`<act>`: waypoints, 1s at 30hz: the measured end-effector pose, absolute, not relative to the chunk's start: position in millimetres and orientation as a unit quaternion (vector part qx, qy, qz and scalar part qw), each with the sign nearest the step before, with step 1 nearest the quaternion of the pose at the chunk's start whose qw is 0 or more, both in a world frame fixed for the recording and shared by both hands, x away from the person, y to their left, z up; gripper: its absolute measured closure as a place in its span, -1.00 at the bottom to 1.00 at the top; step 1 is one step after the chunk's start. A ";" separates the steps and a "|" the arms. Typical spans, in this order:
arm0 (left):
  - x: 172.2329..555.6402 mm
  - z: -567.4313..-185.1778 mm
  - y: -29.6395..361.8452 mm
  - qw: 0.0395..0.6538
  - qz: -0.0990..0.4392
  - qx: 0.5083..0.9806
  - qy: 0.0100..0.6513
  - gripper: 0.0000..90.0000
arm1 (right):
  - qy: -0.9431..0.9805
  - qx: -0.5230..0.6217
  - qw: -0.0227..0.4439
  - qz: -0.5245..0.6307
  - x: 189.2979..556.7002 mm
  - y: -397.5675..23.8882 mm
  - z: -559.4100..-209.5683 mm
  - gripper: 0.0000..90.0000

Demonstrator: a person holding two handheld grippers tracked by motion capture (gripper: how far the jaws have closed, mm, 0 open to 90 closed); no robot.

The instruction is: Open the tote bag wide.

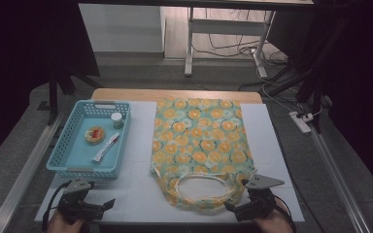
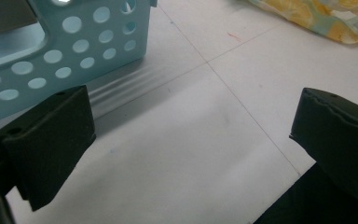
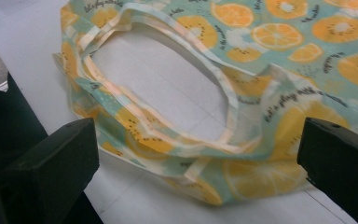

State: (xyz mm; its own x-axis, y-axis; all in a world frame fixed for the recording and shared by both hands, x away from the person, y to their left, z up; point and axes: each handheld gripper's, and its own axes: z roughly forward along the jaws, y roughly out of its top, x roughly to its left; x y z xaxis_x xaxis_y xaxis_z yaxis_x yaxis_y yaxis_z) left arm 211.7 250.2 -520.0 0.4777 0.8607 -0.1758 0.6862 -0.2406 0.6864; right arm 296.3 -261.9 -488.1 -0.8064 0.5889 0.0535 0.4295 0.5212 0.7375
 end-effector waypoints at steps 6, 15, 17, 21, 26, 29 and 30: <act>211.8 -520.2 250.2 0.365 0.120 0.778 0.497 -1.00 | 0.873 0.284 0.090 0.386 299.3 -251.3 -490.6 -1.00; 212.0 -520.3 249.9 0.364 0.119 0.779 0.496 -1.00 | 0.883 0.267 0.073 0.378 306.1 -232.3 -496.3 -1.00; 212.0 -520.2 250.0 0.364 0.119 0.779 0.496 -1.00 | 0.886 0.262 0.070 0.375 307.8 -227.5 -498.3 -1.00; 212.0 -520.3 250.0 0.365 0.118 0.779 0.496 -1.00 | 0.898 0.247 0.062 0.359 310.1 -214.8 -505.3 -1.00; 212.1 -520.4 249.8 0.364 0.118 0.779 0.496 -1.00 | 0.907 0.235 0.053 0.345 311.1 -204.7 -511.7 -0.99; 212.3 -520.5 249.8 0.364 0.118 0.780 0.496 -1.00 | 0.912 0.227 0.048 0.339 311.8 -199.6 -514.6 -0.92; 212.3 -520.5 249.8 0.364 0.118 0.780 0.496 -1.00 | 0.912 0.227 0.048 0.339 311.8 -199.6 -514.6 -0.92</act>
State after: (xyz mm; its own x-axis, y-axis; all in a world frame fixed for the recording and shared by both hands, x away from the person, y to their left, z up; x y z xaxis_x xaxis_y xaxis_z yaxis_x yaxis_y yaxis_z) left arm 212.3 249.8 -520.5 0.4808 0.8587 -0.1774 0.6874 -0.2435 0.6842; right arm 311.8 -199.6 -514.6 -0.8927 0.4456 0.0665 0.3810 0.6679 0.6394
